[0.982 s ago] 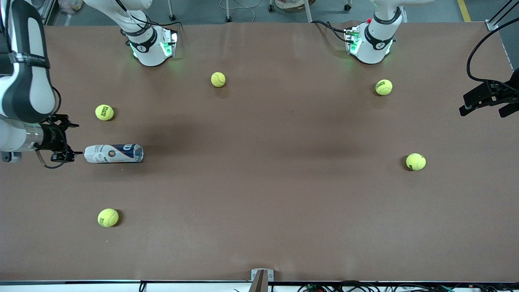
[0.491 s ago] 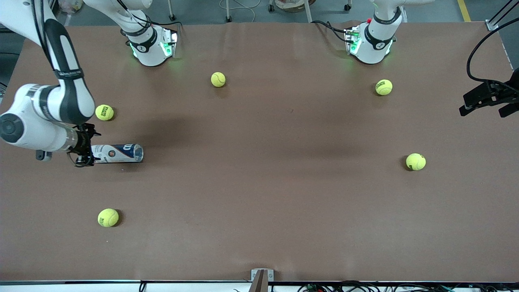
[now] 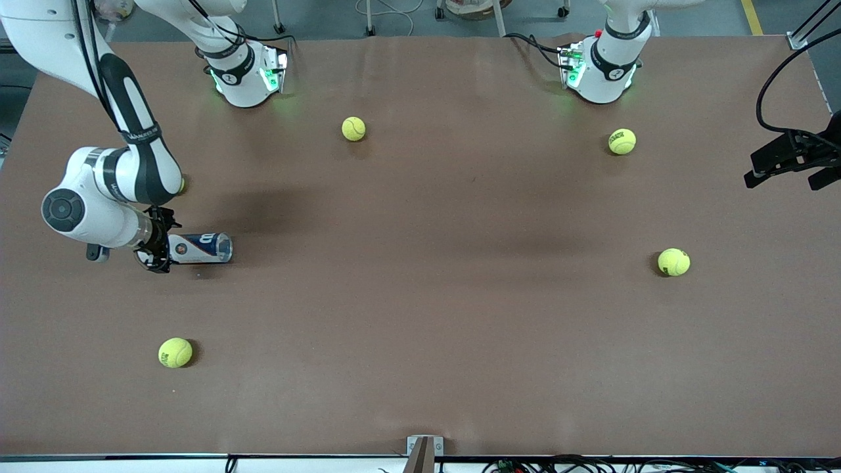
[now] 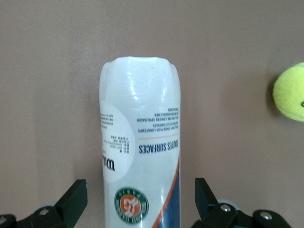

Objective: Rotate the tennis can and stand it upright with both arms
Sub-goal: 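Reach the right gripper down and grasp the lying white tennis can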

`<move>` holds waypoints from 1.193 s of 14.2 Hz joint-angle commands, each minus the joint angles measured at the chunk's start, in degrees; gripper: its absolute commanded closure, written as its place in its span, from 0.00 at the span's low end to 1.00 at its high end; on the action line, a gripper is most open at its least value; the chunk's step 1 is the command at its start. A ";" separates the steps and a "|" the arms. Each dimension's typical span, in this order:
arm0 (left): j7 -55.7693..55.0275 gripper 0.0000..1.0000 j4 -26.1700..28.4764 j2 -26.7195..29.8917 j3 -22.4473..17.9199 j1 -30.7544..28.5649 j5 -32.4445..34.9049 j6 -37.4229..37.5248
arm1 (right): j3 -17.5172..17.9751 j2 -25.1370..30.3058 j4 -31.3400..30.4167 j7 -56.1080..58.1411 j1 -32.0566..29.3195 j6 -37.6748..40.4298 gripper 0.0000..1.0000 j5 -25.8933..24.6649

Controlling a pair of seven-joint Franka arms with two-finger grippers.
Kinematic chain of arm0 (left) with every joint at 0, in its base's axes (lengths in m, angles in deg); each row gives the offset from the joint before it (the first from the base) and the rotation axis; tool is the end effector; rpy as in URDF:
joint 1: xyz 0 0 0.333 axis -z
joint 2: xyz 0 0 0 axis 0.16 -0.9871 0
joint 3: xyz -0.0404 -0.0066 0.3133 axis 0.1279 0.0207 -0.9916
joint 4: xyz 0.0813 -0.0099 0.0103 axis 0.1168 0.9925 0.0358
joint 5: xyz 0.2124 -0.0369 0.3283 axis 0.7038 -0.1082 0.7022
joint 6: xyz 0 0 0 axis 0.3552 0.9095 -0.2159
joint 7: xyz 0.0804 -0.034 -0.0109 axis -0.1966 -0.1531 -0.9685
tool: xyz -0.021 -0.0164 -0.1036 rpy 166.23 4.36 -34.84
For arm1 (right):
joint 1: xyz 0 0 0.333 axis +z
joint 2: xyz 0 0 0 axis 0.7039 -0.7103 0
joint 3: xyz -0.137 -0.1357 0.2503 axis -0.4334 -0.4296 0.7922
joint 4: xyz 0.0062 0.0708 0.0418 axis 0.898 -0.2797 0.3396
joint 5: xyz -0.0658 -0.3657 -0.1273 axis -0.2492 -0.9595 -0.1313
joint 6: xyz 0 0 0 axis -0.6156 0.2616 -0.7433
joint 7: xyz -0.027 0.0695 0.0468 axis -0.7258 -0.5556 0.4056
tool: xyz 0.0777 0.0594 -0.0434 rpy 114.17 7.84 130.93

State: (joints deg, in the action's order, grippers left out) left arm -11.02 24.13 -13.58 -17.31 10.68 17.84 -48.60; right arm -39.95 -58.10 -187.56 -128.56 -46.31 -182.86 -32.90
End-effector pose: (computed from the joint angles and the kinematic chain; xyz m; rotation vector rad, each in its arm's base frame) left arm 0.5790 -0.0084 0.6656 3.0964 -0.0449 0.0685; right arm 0.5529 -0.0759 0.2273 2.1333 -2.0816 -0.0893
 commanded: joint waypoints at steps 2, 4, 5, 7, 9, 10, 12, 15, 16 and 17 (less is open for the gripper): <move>1.31 0.00 0.17 0.68 0.12 -0.25 0.05 0.66 | -0.02 -1.56 -0.10 -1.29 -0.71 -2.27 0.00 -1.80; 1.31 0.00 0.17 0.68 0.12 -0.25 -0.03 0.66 | -0.02 -2.53 -0.19 -1.29 -0.98 -3.77 0.00 -1.80; 1.31 0.00 0.17 0.68 0.12 -0.25 -0.03 0.66 | -0.02 -3.14 -0.19 -1.29 -0.98 -4.03 0.00 -1.80; 1.31 0.00 0.17 0.68 0.12 -0.16 -0.03 0.66 | -0.02 -3.93 -0.19 -1.21 -0.98 -4.30 0.00 -1.80; 1.31 0.00 0.17 0.68 0.12 -0.25 0.05 0.66 | -0.02 -4.55 -0.28 -1.12 -0.98 -4.91 0.03 -1.88; 1.31 0.00 0.17 0.68 0.12 -0.25 -0.03 0.66 | -0.02 -4.81 -0.28 -1.12 -0.89 -4.92 0.03 -1.88; 1.31 0.00 0.17 0.68 0.12 -0.16 -0.03 0.66 | -0.02 -4.90 -0.28 -0.68 -0.63 -4.48 0.13 -1.88; 1.22 0.00 0.17 0.68 0.12 -0.16 -0.03 0.66 | 0.07 -4.73 -0.28 3.44 -0.80 -2.64 0.35 -2.32; 1.31 0.00 0.17 0.68 0.12 -0.16 0.05 0.66 | 0.07 -4.73 -0.02 4.23 -0.81 -1.33 0.37 -2.32; 1.31 0.00 0.17 0.68 0.12 -0.16 -0.03 0.66 | 0.16 -4.73 -0.02 4.24 -0.54 -0.96 0.40 -2.32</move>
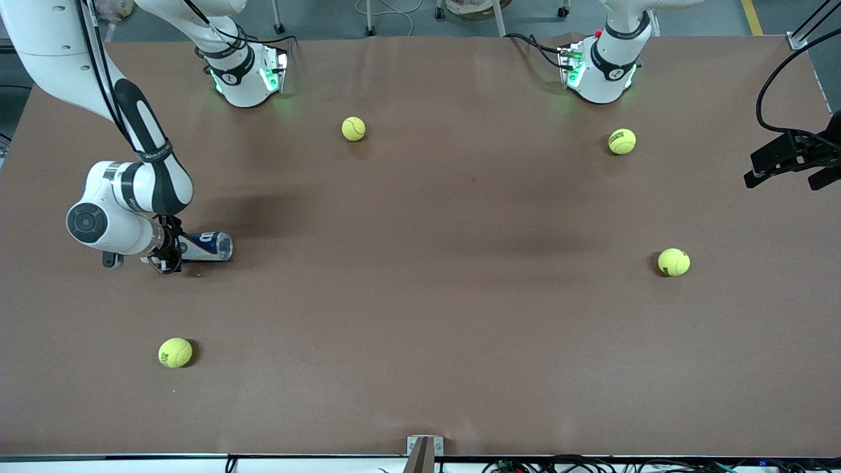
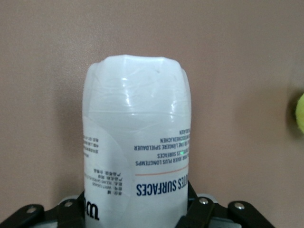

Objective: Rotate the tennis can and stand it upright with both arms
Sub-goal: 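Lift the can with the right gripper and carry it to mid-table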

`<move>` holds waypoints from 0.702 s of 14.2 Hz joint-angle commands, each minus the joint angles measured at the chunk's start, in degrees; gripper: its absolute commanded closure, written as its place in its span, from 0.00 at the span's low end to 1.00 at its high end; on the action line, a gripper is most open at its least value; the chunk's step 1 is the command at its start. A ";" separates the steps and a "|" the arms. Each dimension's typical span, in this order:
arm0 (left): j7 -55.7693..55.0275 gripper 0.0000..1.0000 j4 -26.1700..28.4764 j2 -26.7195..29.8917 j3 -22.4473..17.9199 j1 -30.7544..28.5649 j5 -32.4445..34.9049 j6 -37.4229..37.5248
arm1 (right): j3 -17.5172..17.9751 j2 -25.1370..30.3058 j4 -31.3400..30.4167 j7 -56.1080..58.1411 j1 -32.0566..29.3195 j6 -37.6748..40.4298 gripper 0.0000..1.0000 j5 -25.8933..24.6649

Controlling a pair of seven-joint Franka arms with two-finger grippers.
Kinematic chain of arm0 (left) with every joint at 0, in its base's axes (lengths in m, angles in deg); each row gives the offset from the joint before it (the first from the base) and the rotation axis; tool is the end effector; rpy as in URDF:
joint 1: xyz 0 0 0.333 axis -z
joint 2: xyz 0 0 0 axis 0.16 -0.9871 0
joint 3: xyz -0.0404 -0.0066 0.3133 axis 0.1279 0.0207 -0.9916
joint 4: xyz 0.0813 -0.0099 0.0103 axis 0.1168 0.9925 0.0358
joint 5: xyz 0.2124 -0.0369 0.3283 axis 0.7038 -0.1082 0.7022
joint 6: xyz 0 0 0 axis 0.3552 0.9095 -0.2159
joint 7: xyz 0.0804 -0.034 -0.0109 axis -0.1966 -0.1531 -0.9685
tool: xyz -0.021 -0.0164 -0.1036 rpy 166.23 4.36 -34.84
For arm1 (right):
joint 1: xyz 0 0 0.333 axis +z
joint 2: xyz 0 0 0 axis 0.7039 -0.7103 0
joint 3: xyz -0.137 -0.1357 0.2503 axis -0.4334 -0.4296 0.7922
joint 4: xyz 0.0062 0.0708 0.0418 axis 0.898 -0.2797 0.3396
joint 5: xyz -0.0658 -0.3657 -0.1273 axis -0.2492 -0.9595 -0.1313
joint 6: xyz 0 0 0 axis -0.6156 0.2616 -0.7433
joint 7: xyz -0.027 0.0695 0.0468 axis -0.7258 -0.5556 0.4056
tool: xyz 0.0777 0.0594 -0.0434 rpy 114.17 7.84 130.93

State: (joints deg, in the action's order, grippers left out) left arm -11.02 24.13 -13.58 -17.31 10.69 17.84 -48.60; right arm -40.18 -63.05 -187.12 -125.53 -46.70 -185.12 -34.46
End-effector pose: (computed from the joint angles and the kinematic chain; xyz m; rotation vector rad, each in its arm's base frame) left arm 0.5790 -0.0085 0.6656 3.0964 -0.0452 0.0685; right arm 0.5488 -0.0822 0.1851 2.1727 -1.9788 -0.1210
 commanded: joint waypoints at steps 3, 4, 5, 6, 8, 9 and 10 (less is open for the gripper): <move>1.22 0.00 0.17 0.68 0.11 -0.16 -0.03 0.66 | 0.74 0.65 2.42 1.12 0.03 6.71 0.41 -0.76; 1.22 0.00 0.17 0.68 0.11 -0.16 -0.03 0.66 | 0.91 0.92 4.27 1.03 0.11 10.05 0.41 -0.50; 1.30 0.00 0.17 0.68 0.11 -0.16 0.05 0.66 | 1.26 1.01 5.85 0.68 0.64 13.05 0.41 -0.15; 1.22 0.00 0.17 0.68 0.11 -0.16 -0.03 0.66 | 1.70 1.36 6.31 0.24 1.51 14.38 0.41 0.03; 1.22 0.00 0.17 0.68 0.11 -0.16 -0.03 0.66 | 1.88 2.59 6.22 -1.68 2.83 14.75 0.41 0.11; 1.30 0.00 0.17 0.68 0.11 -0.16 -0.03 0.66 | 1.88 3.03 6.14 -2.91 4.49 14.92 0.41 0.72; 1.22 0.00 0.17 0.68 0.11 -0.16 -0.03 0.66 | 1.88 3.46 6.22 -4.32 6.77 15.71 0.41 1.86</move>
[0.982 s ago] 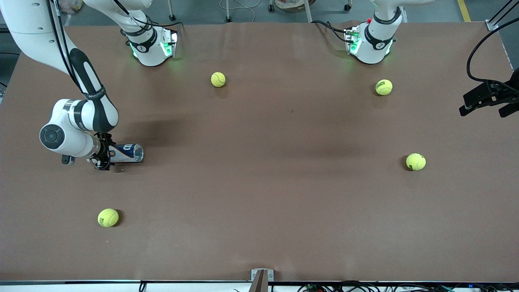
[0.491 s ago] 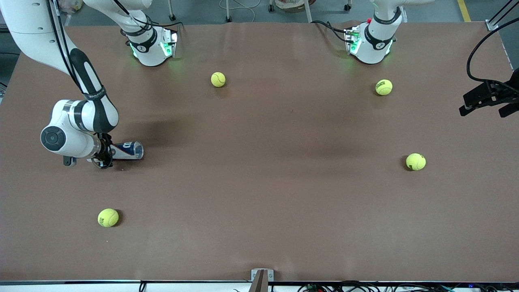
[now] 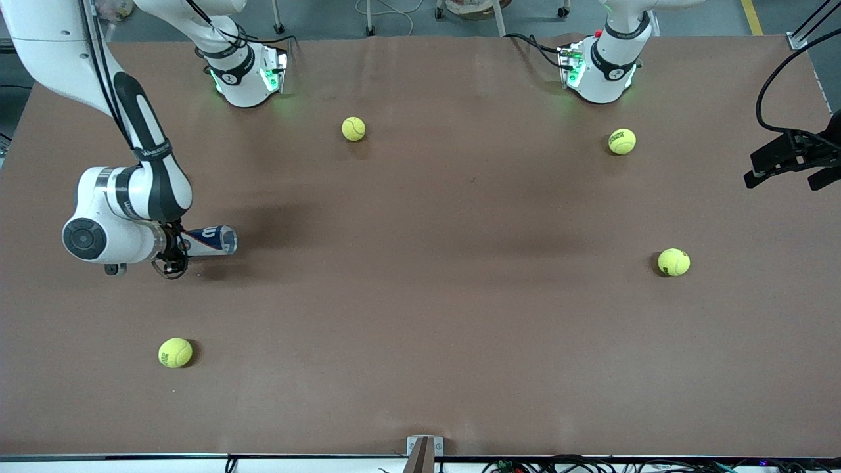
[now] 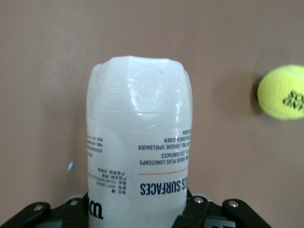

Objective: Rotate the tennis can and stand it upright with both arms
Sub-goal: 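Lift the can with the right gripper and carry it to mid-table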

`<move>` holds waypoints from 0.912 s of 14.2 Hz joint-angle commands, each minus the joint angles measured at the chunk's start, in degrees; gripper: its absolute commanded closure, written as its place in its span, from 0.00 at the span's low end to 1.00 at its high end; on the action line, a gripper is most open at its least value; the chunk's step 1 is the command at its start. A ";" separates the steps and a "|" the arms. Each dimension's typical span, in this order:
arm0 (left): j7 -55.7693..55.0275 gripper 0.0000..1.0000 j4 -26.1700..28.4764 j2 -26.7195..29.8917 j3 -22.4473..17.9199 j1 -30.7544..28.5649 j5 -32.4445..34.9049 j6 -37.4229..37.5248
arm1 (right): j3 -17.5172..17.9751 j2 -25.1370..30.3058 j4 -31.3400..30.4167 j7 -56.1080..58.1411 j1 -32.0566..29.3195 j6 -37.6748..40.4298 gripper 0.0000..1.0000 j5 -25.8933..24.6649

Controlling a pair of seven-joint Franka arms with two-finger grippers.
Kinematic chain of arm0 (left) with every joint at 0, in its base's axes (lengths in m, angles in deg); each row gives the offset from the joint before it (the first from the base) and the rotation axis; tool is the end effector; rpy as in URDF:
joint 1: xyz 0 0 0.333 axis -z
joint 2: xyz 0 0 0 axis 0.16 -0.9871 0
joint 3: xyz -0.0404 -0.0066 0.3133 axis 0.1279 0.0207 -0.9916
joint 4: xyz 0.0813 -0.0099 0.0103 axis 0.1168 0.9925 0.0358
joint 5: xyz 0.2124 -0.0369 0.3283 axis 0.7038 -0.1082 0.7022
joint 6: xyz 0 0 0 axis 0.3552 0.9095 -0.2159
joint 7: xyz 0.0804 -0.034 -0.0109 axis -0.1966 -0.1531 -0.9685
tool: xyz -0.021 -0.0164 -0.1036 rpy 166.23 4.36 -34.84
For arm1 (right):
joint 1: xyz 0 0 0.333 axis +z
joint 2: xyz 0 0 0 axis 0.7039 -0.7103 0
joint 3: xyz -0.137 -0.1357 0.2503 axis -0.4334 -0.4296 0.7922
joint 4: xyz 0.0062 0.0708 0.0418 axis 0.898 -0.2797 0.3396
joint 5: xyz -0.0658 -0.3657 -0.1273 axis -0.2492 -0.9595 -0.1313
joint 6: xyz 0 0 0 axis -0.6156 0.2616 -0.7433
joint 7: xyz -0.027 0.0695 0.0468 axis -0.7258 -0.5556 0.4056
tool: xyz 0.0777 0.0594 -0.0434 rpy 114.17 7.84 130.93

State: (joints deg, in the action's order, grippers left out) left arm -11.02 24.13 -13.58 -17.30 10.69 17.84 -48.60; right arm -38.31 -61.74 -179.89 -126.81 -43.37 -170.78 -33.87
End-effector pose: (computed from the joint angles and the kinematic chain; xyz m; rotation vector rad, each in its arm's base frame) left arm 0.5790 -0.0086 0.6656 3.0964 -0.0454 0.0685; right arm 0.5735 -0.0346 0.2274 2.1636 -1.8857 -0.2231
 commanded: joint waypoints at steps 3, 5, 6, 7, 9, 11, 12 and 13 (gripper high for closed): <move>1.22 0.00 0.17 0.68 0.11 -0.17 -0.03 0.66 | 0.01 3.30 -0.40 -7.87 9.77 1.72 0.41 5.23; 1.22 0.00 0.17 0.68 0.11 -0.17 -0.03 0.66 | 0.01 3.48 0.57 -9.89 13.90 1.72 0.41 9.70; 1.22 0.00 0.17 0.68 0.11 -0.17 -0.03 0.66 | 0.01 3.57 1.27 -11.65 16.53 1.72 0.41 11.03; 1.22 0.00 0.17 0.68 0.11 -0.17 -0.03 0.66 | 0.01 3.39 1.71 -14.71 19.25 1.72 0.41 11.39; 1.22 0.00 0.17 0.68 0.11 -0.17 -0.03 0.66 | -0.08 2.95 3.72 -20.78 24.80 1.19 0.41 11.40; 1.22 0.00 0.17 0.68 0.11 -0.17 -0.03 0.66 | 0.01 1.64 7.14 -25.70 29.72 0.84 0.40 11.49; 1.22 0.00 0.17 0.68 0.11 -0.17 -0.03 0.66 | 0.01 0.50 8.82 -27.38 32.09 0.84 0.40 11.83; 1.30 0.00 0.17 0.68 0.11 -0.17 -0.03 0.66 | 0.01 -0.38 10.66 -28.18 34.29 0.84 0.40 13.06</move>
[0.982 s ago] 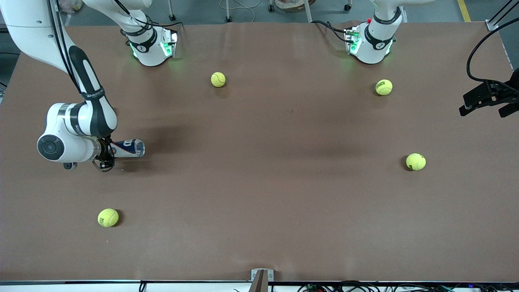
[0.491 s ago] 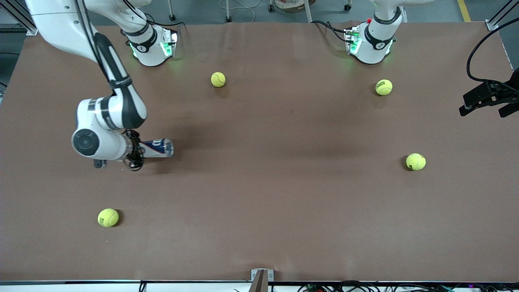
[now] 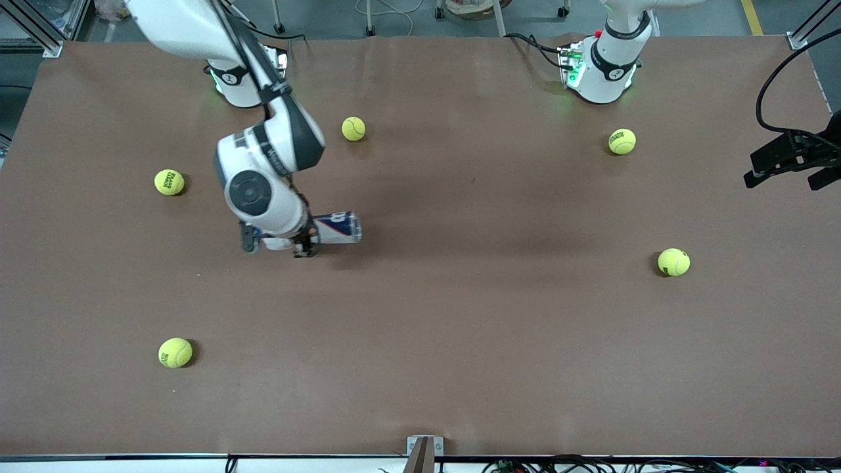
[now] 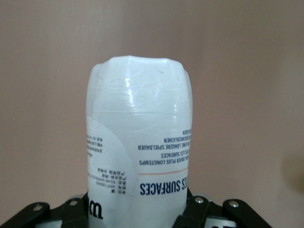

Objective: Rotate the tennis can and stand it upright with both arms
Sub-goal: 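Lift the can with the right gripper and carry it to mid-table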

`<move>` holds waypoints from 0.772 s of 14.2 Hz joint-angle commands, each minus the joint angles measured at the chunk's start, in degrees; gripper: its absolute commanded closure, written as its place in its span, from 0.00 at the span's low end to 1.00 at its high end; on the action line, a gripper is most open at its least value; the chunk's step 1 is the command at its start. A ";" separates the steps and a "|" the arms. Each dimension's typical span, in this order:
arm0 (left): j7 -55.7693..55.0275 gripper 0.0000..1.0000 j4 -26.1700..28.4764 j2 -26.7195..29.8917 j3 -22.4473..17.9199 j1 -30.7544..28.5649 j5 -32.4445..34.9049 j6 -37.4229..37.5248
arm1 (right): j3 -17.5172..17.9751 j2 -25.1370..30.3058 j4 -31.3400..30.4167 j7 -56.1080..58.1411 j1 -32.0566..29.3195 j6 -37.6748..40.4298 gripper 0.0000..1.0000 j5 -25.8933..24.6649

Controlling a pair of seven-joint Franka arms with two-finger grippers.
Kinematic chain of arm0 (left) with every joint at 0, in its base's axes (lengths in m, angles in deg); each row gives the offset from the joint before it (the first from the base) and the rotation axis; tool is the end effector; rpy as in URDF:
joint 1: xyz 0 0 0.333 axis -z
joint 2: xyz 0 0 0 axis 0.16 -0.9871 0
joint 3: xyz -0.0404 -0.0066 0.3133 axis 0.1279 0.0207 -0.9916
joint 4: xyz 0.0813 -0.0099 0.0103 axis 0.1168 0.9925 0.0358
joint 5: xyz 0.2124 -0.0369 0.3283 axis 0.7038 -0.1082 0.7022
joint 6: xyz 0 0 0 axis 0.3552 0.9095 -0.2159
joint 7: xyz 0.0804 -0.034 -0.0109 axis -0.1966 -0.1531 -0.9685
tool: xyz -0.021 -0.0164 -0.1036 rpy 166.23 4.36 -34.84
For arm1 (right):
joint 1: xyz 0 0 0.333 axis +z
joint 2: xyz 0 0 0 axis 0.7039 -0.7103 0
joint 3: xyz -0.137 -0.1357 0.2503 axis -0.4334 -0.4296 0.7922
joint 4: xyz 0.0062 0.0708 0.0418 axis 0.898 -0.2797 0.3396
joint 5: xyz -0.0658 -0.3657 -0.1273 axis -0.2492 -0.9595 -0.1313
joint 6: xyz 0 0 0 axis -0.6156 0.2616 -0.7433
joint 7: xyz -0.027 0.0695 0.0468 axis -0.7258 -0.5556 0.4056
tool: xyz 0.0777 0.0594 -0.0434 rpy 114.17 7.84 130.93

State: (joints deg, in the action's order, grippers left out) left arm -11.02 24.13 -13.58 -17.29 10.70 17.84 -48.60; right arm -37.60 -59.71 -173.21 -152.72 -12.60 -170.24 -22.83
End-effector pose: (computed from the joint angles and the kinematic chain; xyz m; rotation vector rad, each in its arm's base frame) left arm 0.5790 -0.0088 0.6656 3.0963 -0.0460 0.0685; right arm 0.5376 0.2978 0.2936 2.2589 -2.0113 -0.1589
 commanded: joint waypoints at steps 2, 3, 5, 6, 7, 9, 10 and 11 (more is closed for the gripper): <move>1.22 0.00 0.17 0.68 0.09 -0.17 0.06 0.66 | -0.78 -4.52 7.23 -2.62 7.21 0.21 0.40 4.38; 1.22 0.00 0.17 0.68 0.09 -0.17 -0.03 0.66 | -0.79 -6.70 10.47 -3.76 9.06 0.39 0.40 4.92; 1.30 0.00 0.17 0.68 0.09 -0.17 -0.03 0.66 | -0.79 -12.23 18.72 -8.58 11.09 0.48 0.40 4.92; 1.22 0.00 0.17 0.68 0.09 -0.17 0.05 0.66 | -0.79 -15.13 22.68 -10.69 12.32 0.91 0.40 4.84; 1.22 0.00 0.17 0.68 0.09 -0.17 0.06 0.66 | -0.79 -17.51 25.94 -12.71 13.20 0.66 0.40 4.66; 1.22 0.00 0.17 0.68 0.09 -0.17 -0.03 0.66 | -0.79 -22.61 32.80 -16.14 14.78 0.39 0.40 4.57; 1.22 0.00 0.17 0.68 0.09 -0.17 -0.03 0.66 | -0.87 -25.16 36.40 -18.34 15.49 0.65 0.40 4.48; 1.22 0.00 0.17 0.68 0.09 -0.17 -0.03 0.66 | -0.96 -27.62 40.00 -20.10 16.10 0.91 0.40 4.31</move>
State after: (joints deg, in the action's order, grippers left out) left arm -11.02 24.13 -13.58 -17.28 10.70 17.84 -48.60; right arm -37.67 -80.92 -142.92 -169.13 2.13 -170.86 -19.11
